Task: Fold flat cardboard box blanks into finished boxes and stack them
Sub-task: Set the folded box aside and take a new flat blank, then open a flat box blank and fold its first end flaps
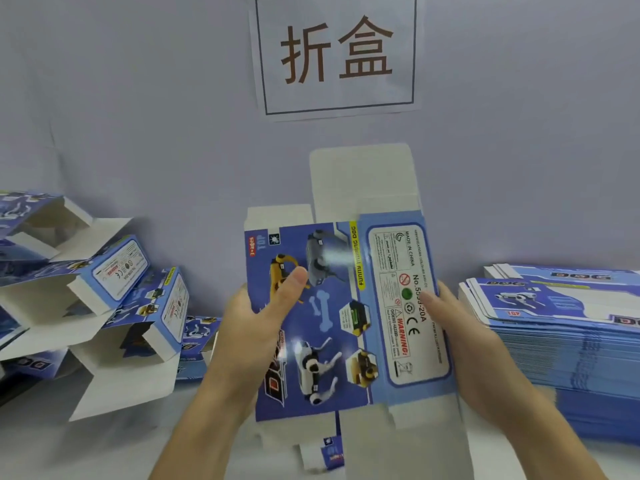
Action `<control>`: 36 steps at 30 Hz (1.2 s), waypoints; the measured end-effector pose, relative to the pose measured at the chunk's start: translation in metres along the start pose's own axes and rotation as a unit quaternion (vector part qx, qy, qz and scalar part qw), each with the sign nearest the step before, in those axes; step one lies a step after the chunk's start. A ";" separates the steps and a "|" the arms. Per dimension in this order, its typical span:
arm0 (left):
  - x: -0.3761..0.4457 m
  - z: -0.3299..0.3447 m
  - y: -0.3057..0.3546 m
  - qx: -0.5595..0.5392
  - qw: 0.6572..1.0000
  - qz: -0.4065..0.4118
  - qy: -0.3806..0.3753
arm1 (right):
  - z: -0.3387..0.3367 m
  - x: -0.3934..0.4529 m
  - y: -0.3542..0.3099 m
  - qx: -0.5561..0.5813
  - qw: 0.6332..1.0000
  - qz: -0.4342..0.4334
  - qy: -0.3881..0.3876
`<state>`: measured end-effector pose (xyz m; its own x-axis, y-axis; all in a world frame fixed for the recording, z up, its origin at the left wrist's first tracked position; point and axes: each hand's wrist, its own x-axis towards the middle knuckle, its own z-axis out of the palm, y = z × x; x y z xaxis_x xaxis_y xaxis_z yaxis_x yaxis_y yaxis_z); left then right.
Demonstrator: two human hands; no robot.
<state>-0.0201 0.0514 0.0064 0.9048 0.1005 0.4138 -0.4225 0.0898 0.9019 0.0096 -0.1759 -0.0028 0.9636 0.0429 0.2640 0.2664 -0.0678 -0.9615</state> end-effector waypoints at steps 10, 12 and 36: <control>-0.006 0.020 -0.005 -0.104 0.993 -0.032 -0.052 | 0.045 -0.008 0.004 0.040 0.990 -0.058 -0.121; -0.003 0.019 -0.005 -0.101 0.995 0.016 -0.001 | 0.041 -0.013 -0.001 0.028 0.992 -0.098 -0.079; -0.018 0.036 0.000 -0.043 0.968 0.220 -0.110 | 0.025 -0.029 -0.019 0.051 0.951 -0.304 -0.013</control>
<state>-0.0342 0.0139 0.0041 0.6212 -0.0639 0.7810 -0.7646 0.1687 0.6220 -0.0243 -0.1514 0.0057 0.6307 0.0683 0.7730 0.7695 0.0745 -0.6343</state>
